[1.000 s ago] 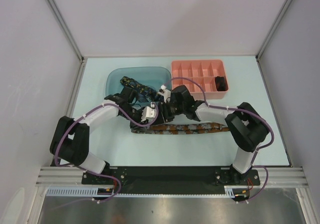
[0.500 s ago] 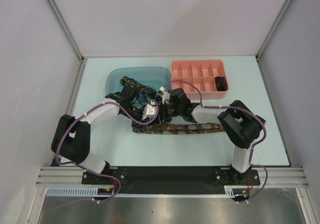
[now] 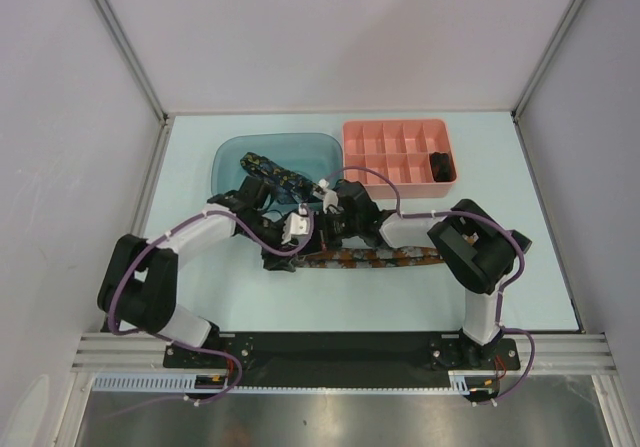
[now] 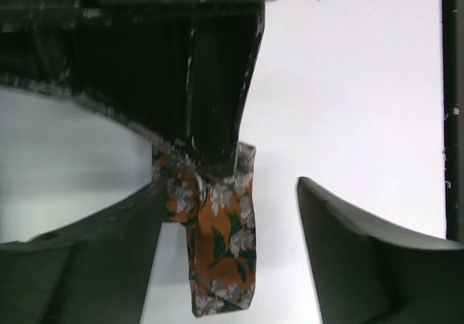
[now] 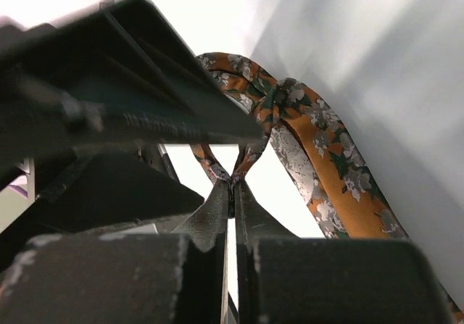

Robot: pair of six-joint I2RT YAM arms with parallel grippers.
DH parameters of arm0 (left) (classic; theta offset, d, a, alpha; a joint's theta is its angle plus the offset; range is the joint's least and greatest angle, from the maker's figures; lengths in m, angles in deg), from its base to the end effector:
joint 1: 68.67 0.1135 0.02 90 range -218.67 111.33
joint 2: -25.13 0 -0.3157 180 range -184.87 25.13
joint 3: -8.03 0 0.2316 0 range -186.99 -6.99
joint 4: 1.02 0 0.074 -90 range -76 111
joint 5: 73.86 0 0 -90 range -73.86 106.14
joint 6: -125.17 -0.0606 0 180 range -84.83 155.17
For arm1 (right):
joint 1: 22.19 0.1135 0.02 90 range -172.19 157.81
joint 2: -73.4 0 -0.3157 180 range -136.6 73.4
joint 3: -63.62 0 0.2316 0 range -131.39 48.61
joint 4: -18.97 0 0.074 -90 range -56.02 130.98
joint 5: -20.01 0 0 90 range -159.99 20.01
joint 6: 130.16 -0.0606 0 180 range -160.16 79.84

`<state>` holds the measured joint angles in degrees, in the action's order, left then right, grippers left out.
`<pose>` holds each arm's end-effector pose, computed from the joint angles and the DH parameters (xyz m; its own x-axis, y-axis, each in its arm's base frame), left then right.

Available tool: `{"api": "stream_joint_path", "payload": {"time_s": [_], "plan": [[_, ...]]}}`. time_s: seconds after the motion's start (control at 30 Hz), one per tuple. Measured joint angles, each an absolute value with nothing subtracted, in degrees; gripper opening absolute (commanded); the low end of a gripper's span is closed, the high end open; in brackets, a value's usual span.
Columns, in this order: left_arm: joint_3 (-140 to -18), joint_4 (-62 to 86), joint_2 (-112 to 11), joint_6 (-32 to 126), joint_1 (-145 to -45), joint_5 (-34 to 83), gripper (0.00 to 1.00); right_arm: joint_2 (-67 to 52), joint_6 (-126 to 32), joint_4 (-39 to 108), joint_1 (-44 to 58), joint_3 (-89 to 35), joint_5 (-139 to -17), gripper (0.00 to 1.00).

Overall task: Roll the ties
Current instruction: Roll the tie at the center of the board.

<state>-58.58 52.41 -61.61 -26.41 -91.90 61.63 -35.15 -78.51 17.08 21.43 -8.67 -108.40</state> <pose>0.2150 -0.1393 0.2373 -0.0132 0.6766 -0.7362 0.9950 -0.0640 -0.0766 0.2690 0.3083 0.2072 -0.8863 -0.1730 -0.4297 -0.4615 0.4091 0.7872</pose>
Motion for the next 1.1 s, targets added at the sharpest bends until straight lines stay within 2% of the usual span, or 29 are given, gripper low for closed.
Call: {"api": "stream_joint_path", "payload": {"time_s": [0.17,0.33,0.53,0.63,0.73,0.77,0.87,1.0,1.1], "plan": [[-54.51,49.37,-56.51,-27.44,-90.28,58.77,0.99,-35.15,-77.70,17.19,20.44,-8.32,-108.44,0.00],[-53.94,47.73,-57.13,-30.23,-91.22,55.45,1.00,-35.15,-77.16,17.43,19.88,-8.21,-108.44,0.01],[-55.50,47.10,-63.44,-32.59,-94.21,51.78,0.98,-35.15,-76.15,17.89,20.01,-8.21,-108.44,0.02],[-56.37,47.01,-65.50,-33.45,-95.57,50.03,0.89,-35.15,-76.04,17.93,20.01,-8.21,-108.44,0.02],[-57.33,47.01,-67.81,-34.25,-96.92,48.10,0.72,-35.15,-75.87,18.13,19.99,-8.21,-108.44,0.03],[-57.75,47.76,-68.23,-34.39,-97.12,48.10,0.62,-35.15,-75.78,18.26,20.01,-8.21,-108.44,0.03],[-58.12,48.06,-68.45,-35.28,-97.45,47.67,0.46,-35.15,-75.45,18.85,19.96,-8.21,-108.42,0.08],[-58.12,49.13,-68.40,-36.29,-97.45,47.69,0.33,-35.15,-74.99,19.61,19.90,-8.21,-108.42,0.09],[-58.10,49.18,-68.32,-37.14,-97.45,47.65,0.33,-35.15,-74.62,20.07,19.81,-8.21,-108.42,0.05]]}}
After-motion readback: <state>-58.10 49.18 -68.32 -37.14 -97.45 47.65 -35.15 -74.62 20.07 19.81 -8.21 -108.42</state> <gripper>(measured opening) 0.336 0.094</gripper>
